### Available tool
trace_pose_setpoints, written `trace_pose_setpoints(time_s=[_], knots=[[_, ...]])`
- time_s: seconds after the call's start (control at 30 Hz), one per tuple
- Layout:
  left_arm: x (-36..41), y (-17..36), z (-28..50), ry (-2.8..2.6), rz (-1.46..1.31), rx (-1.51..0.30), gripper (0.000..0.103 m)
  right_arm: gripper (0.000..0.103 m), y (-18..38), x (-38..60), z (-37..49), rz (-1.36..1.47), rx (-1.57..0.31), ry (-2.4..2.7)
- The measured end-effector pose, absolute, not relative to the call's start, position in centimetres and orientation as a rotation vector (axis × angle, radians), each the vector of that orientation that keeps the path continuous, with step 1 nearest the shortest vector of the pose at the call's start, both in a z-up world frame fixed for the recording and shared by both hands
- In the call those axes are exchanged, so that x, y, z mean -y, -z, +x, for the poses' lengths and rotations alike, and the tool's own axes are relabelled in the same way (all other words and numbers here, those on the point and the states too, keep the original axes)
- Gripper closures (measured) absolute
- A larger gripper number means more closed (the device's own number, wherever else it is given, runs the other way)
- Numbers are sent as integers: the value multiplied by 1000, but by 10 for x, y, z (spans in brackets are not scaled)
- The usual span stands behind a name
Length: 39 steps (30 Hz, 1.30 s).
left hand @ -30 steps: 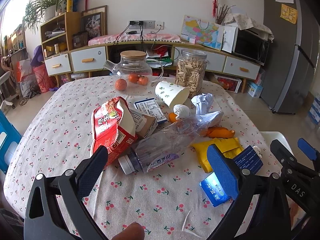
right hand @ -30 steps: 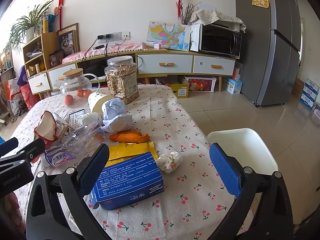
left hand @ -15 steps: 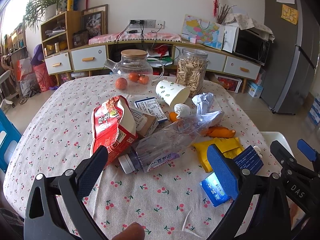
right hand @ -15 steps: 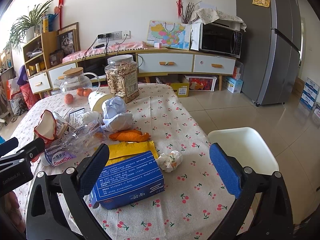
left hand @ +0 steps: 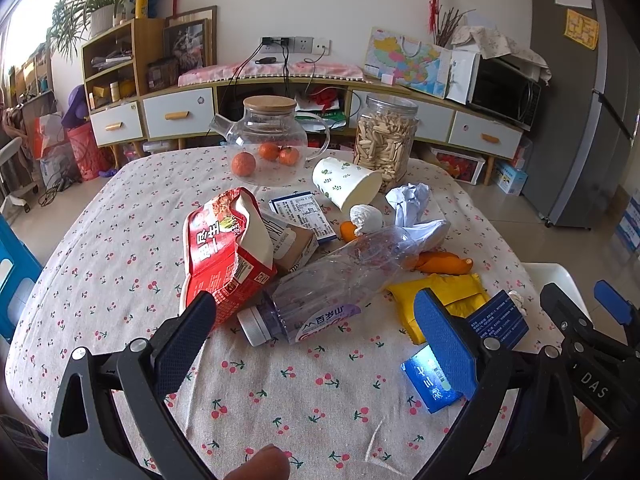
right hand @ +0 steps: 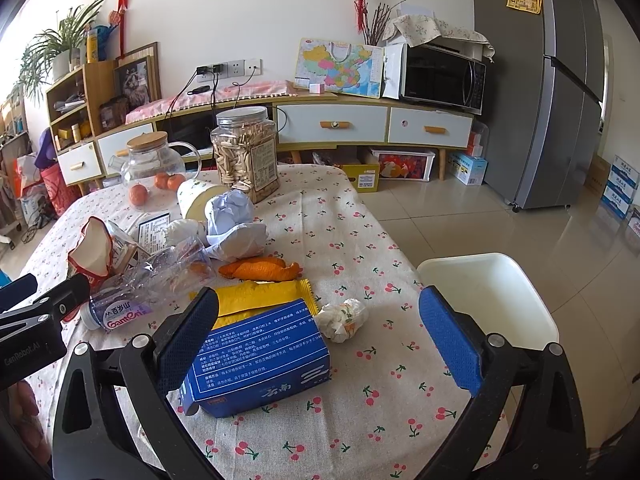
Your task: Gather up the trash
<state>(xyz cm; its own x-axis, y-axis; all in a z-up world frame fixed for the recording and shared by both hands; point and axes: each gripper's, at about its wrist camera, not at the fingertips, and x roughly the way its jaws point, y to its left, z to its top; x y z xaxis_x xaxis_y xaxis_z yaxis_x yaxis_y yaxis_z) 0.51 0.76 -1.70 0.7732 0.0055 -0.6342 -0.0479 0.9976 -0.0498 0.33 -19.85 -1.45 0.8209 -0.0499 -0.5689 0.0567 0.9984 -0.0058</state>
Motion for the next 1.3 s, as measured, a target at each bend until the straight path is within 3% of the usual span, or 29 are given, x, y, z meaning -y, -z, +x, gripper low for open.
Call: trace_pose_setpoints(time_s=[1.3], knots=[[-12, 20, 12, -48, -76, -730, 7, 7, 20, 202, 9, 37, -679, 56]])
